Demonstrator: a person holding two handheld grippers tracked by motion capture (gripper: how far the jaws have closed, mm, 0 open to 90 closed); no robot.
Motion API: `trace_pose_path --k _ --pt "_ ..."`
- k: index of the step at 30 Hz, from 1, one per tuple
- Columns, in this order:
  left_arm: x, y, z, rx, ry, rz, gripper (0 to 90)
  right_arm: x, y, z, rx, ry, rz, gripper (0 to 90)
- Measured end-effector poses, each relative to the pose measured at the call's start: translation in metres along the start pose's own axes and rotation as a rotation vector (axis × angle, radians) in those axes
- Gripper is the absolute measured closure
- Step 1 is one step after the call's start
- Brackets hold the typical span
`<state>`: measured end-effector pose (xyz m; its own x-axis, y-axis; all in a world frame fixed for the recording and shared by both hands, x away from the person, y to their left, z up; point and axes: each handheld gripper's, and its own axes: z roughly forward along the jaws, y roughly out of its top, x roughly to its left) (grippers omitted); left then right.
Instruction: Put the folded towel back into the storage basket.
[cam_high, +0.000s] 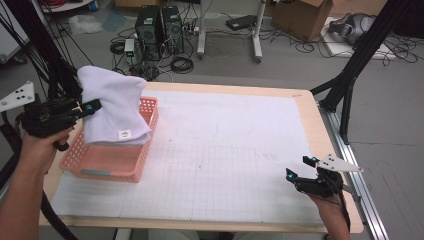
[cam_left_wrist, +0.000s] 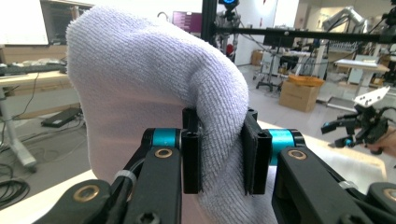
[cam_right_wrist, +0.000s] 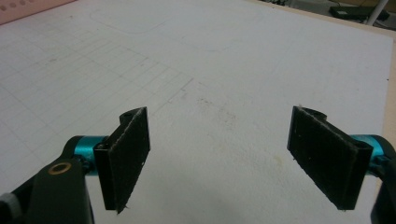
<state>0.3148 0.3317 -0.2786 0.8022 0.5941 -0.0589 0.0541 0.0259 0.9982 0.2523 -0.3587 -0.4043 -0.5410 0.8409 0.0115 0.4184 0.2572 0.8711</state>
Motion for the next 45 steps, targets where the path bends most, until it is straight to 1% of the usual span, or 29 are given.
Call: trace_pose_path --k 2,4,8,9,10,12,18,19,21,22,29,33,37,38,40,45 --pt "0.005 -0.006 -0.007 0.0 0.006 -0.008 73.2 0.001 0.0 0.001 0.0 -0.001 -0.007 19.9" --pt "0.01 -0.013 -0.013 0.003 0.013 -0.016 73.3 0.002 0.001 0.001 0.004 -0.002 -0.003 19.9" --pt "0.021 -0.028 -0.019 0.015 0.015 -0.036 73.2 0.002 0.0 0.0 0.008 -0.011 -0.011 19.9" --pt "0.023 -0.031 -0.02 0.02 0.011 -0.036 73.2 0.002 0.0 0.0 0.013 -0.013 -0.001 19.9" --pt "0.025 -0.033 -0.021 0.025 0.008 -0.039 73.2 0.002 0.0 0.0 0.011 -0.015 -0.008 19.9" --pt "0.027 -0.038 -0.02 0.031 0.004 -0.047 73.2 0.002 0.0 0.0 0.013 -0.02 0.001 19.9" --pt "0.034 -0.05 -0.019 0.063 -0.01 -0.064 73.2 0.004 0.0 0.002 0.021 -0.02 -0.01 19.9" --pt "0.035 -0.052 -0.019 0.071 -0.011 -0.06 73.2 0.005 0.0 0.002 0.024 -0.016 -0.006 19.9" --pt "0.036 -0.056 -0.018 0.079 -0.018 -0.069 73.2 0.006 0.001 0.003 0.021 -0.016 -0.019 19.9" --pt "0.037 -0.058 -0.018 0.085 -0.019 -0.071 73.2 0.006 0.001 0.004 0.024 -0.014 -0.017 19.9" --pt "0.042 -0.069 -0.009 0.117 -0.038 -0.089 73.2 0.007 0.001 0.004 0.028 -0.017 -0.019 19.9" --pt "0.045 -0.076 -0.002 0.142 -0.035 -0.108 73.2 0.007 0.001 0.003 0.027 -0.017 -0.019 19.9" --pt "0.046 -0.085 0.006 0.159 -0.044 -0.127 73.1 0.007 0.0 0.003 0.028 -0.015 -0.027 19.9" --pt "0.047 -0.086 0.008 0.165 -0.043 -0.13 73.1 0.007 0.0 0.003 0.029 -0.015 -0.018 19.9" --pt "0.048 -0.088 0.012 0.172 -0.043 -0.135 73.1 0.005 -0.001 0.003 0.029 -0.016 -0.011 19.9" --pt "0.049 -0.092 0.02 0.188 -0.05 -0.135 73.1 0.007 -0.001 0.003 0.033 -0.015 -0.022 20.0"
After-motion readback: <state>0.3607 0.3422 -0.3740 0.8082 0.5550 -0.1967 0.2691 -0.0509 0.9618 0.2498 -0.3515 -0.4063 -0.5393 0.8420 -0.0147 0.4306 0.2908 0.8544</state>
